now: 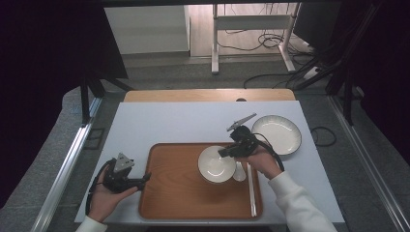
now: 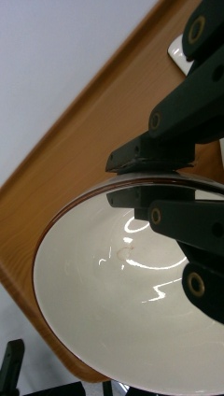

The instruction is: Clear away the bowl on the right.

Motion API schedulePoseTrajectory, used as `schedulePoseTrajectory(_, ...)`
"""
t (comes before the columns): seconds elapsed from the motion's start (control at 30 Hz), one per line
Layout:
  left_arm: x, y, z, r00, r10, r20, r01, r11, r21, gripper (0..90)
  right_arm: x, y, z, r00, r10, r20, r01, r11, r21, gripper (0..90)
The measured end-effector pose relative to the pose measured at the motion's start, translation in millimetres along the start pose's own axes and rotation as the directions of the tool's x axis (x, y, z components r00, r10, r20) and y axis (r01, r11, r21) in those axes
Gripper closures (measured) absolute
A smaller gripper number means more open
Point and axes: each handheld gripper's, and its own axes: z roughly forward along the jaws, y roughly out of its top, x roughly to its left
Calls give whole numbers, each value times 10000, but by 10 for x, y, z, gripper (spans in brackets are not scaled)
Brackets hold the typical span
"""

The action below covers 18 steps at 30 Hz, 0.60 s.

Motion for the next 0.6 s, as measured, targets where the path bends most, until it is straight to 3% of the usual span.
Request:
schedulePoseTrajectory(0.33,19,-10,1,10000,-47,-24,47,10000,-11,190,-24,-51,220,10000,33,-31,-30,9978,663,818)
schedulePoseTrajectory(0.6,23,-11,-4,10000,-46,-56,46,10000,-33,189,-82,-90,313,9999,117,-67,-111,9960,884,819)
